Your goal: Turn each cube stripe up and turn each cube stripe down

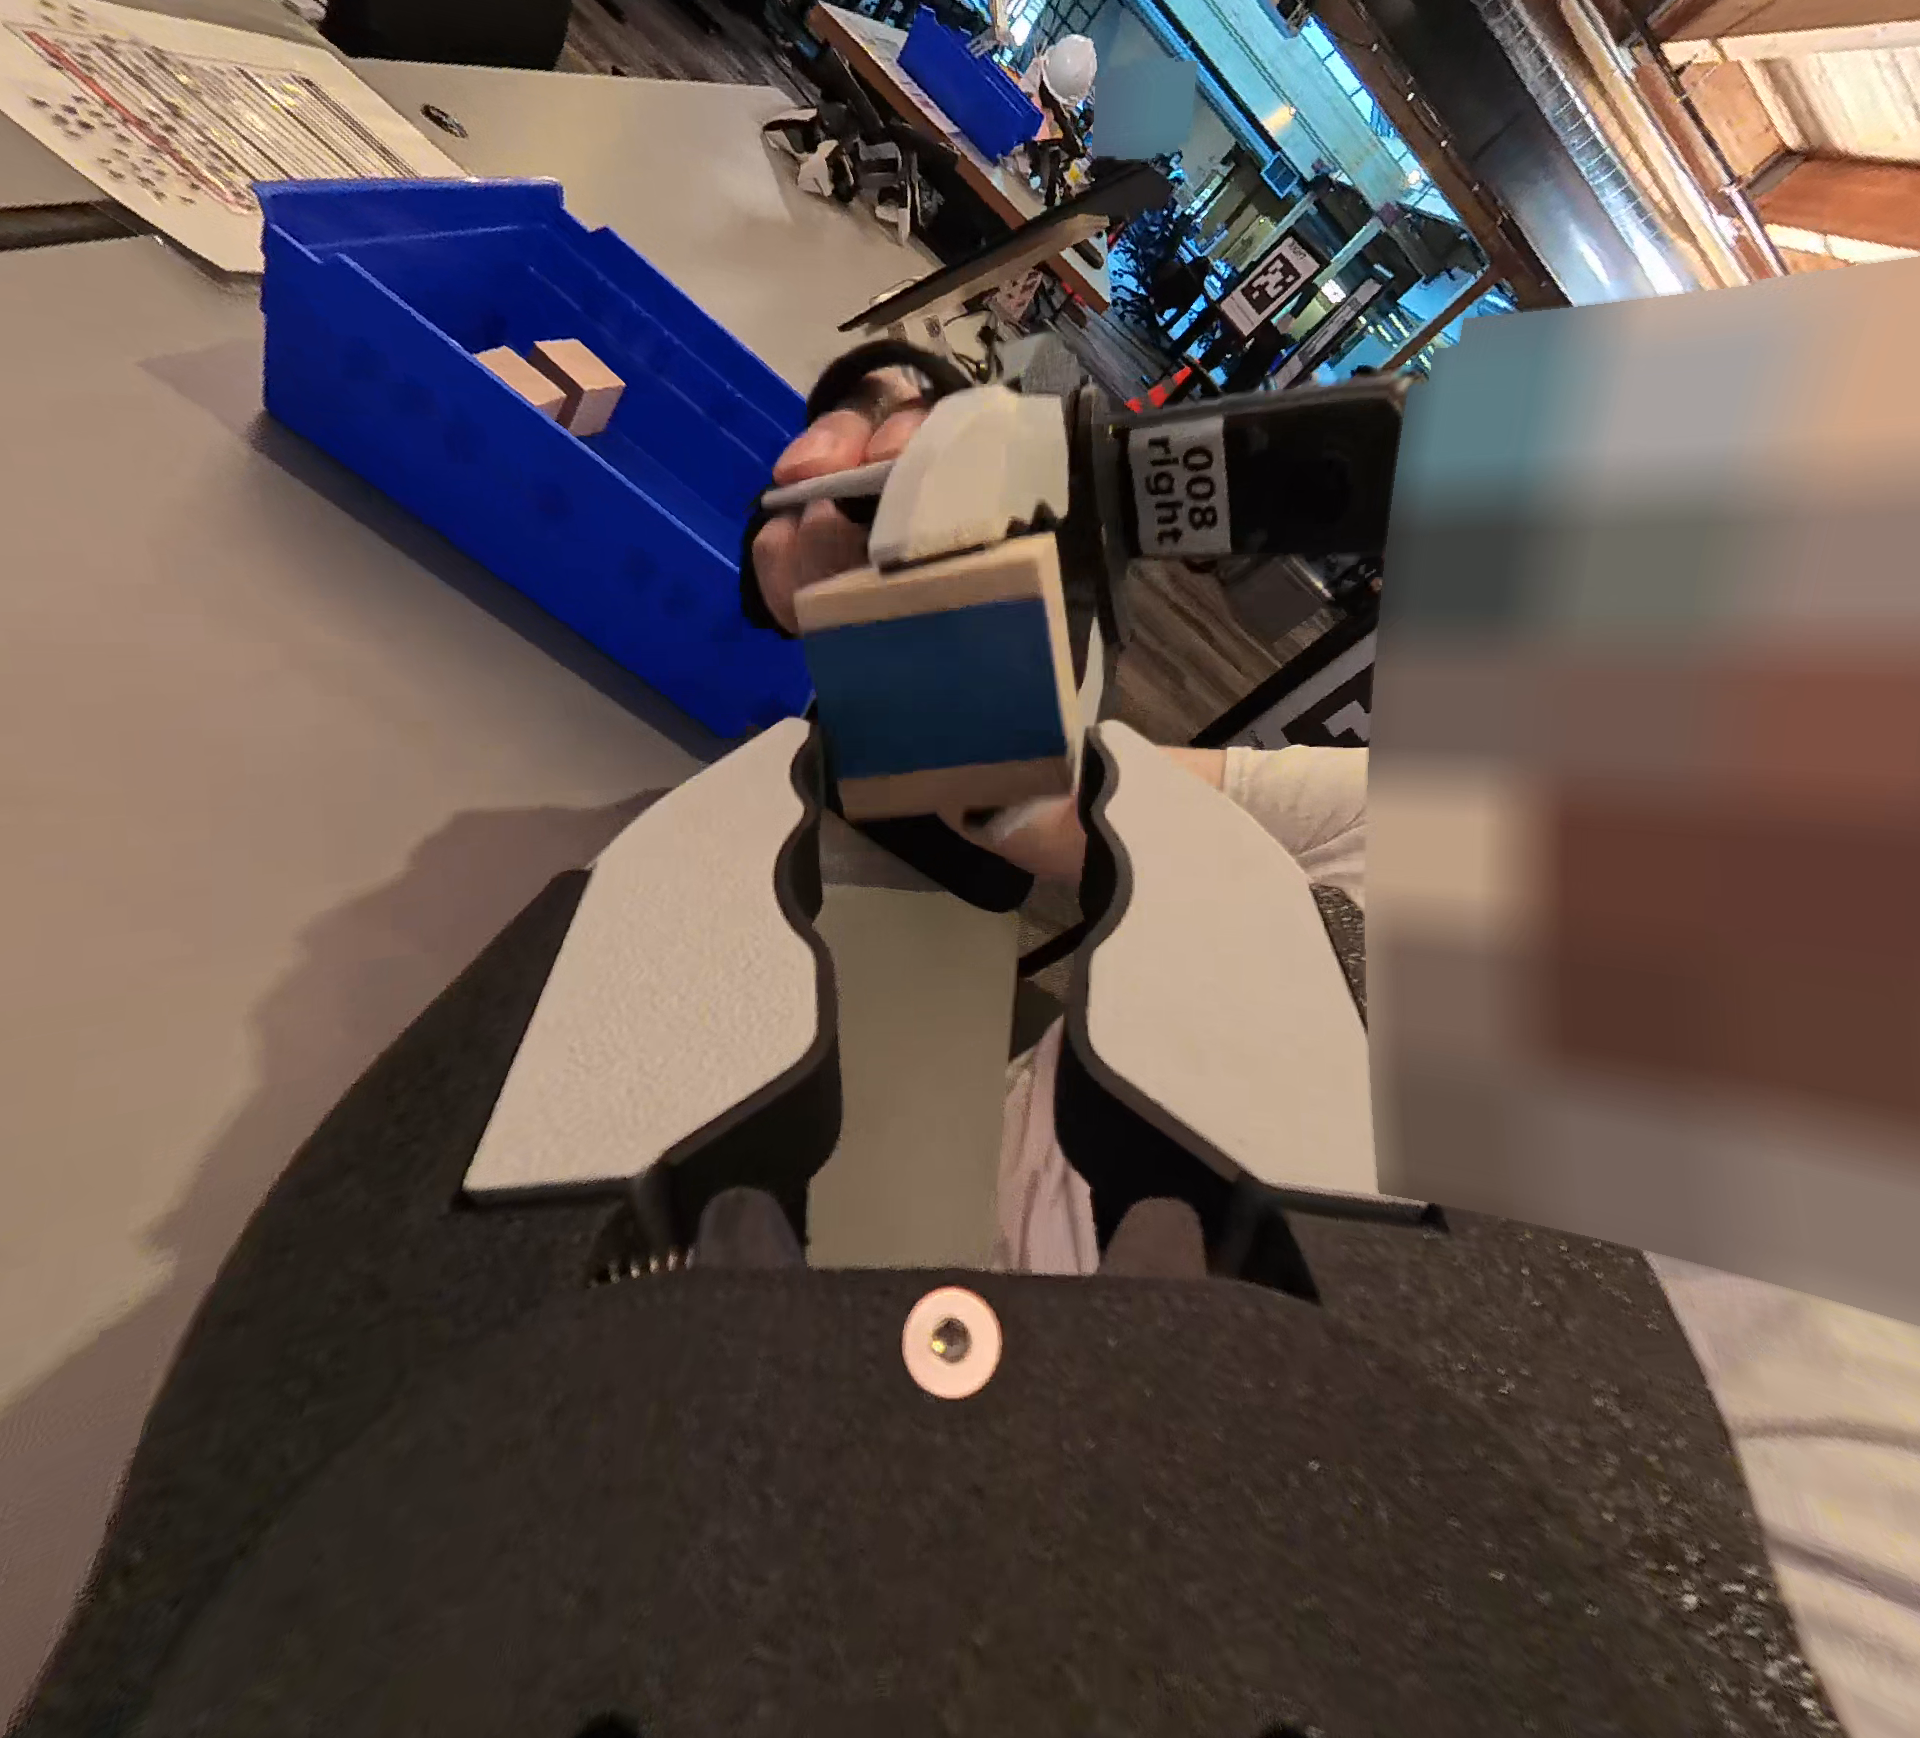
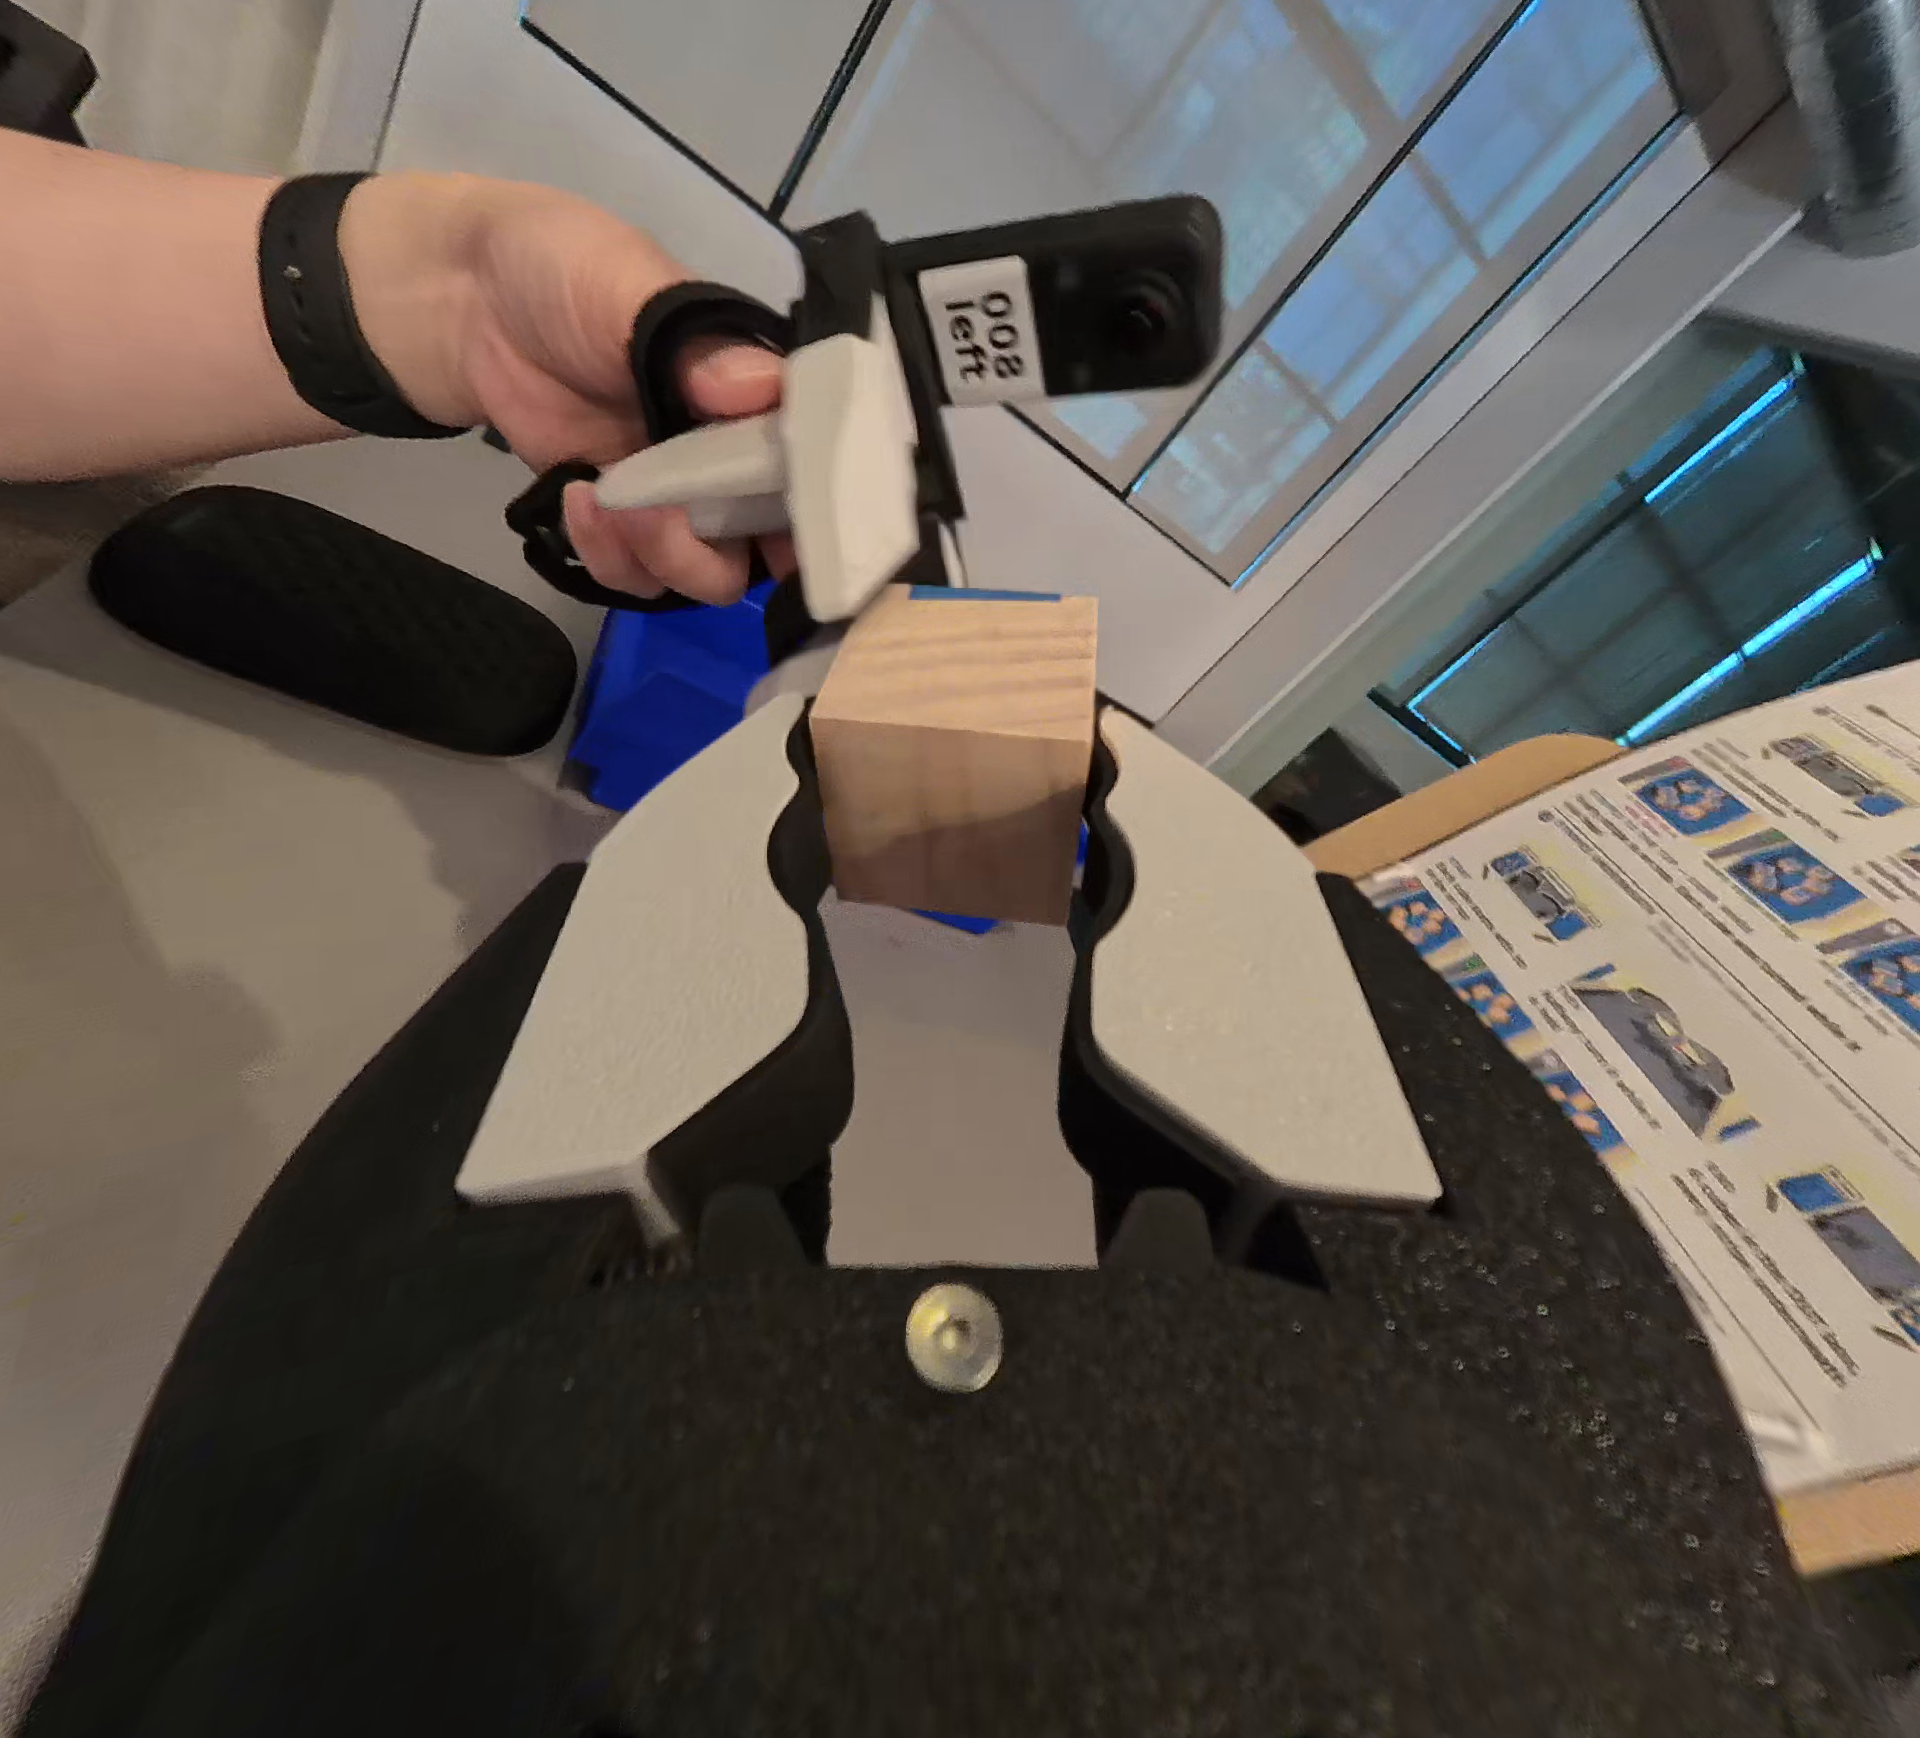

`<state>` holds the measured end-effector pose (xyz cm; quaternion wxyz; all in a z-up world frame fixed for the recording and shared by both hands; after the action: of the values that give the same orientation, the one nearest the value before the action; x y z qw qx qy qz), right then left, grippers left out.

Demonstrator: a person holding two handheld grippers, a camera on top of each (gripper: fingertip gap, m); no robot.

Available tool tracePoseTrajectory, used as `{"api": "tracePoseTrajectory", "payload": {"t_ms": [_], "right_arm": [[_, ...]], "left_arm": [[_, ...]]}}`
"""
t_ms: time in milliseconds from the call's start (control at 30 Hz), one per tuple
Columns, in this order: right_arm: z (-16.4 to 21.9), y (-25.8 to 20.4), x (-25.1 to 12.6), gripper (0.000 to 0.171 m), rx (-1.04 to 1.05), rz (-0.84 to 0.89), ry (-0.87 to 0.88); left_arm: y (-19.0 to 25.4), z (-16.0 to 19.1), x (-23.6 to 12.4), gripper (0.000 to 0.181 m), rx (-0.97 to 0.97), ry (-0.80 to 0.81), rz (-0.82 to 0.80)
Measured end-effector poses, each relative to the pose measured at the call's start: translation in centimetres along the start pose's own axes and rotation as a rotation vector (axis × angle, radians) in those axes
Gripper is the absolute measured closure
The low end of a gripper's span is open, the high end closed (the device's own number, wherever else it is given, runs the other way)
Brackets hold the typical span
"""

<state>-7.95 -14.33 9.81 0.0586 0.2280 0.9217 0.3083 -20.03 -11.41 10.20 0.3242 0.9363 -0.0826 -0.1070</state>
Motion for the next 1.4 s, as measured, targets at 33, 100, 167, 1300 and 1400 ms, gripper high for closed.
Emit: {"api": "tracePoseTrajectory", "payload": {"t_ms": [33,100,167,1300,1400], "right_arm": [[-0.1,0.7,-0.6,0.125,0.005,0.005,-0.024],[-0.3,3.1,-2.6,0.125,0.031,0.065,-0.119],[0.4,6.6,-6.2,0.125,0.153,0.162,-0.287],[27.3,8.6,-17.8,0.124,1.237,0.569,-1.342],[26.7,8.9,-17.8,0.121,1.251,0.561,-1.313]], "left_arm": [[0.1,0.2,-0.3,0.134,0.028,-0.001,-0.014],[0.3,0.7,-1.3,0.133,0.09,-0.001,-0.063],[0.3,1.8,-2.2,0.134,0.134,-0.019,-0.128],[-0.1,8.5,-3.5,0.143,0.005,0.0,-0.106],[0.2,8.4,-3.6,0.143,0.009,-0.001,-0.105]]}}
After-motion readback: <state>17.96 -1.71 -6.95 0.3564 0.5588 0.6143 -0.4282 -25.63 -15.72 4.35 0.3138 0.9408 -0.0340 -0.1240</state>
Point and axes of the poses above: each gripper's, where its closed fingertips meet, x out along the fingers, z out of its underside, y = z × x across the jaws, the point moved 7 cm from there along -x, back along the fingers, and after that the axes turned 2 degrees about z, right-handed, at the moved point
